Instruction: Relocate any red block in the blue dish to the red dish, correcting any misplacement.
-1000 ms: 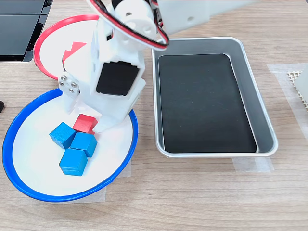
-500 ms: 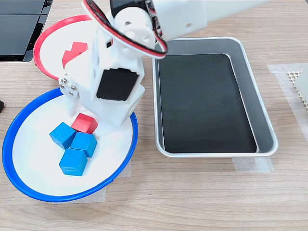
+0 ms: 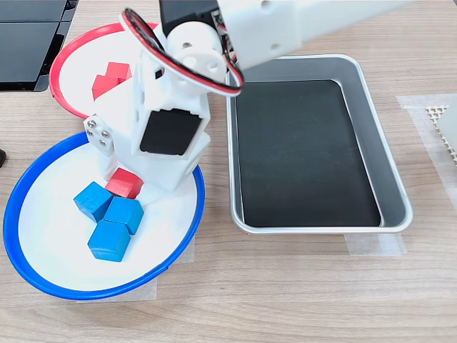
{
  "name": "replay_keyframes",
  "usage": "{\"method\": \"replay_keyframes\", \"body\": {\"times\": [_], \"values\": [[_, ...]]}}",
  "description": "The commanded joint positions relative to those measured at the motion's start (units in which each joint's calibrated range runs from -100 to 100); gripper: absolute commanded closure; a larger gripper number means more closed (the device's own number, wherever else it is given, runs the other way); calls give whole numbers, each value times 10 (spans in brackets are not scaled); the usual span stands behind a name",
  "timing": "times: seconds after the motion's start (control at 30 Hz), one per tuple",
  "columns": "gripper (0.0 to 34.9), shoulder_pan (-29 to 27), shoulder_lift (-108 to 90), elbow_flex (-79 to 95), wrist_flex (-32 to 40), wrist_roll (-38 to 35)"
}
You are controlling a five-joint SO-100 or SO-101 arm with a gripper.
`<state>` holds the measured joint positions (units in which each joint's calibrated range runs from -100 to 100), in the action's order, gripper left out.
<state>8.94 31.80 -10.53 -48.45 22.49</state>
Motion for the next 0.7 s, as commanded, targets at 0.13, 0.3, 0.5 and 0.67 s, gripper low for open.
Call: {"method": "replay_keyframes", "body": {"times": [0.13, 0.3, 0.5, 0.67], "values": [[302, -14, -17, -11, 16, 0], [329, -21, -48, 14, 32, -6], [346, -25, -110, 53, 48, -17], [346, -18, -187, 108, 61, -40]]}}
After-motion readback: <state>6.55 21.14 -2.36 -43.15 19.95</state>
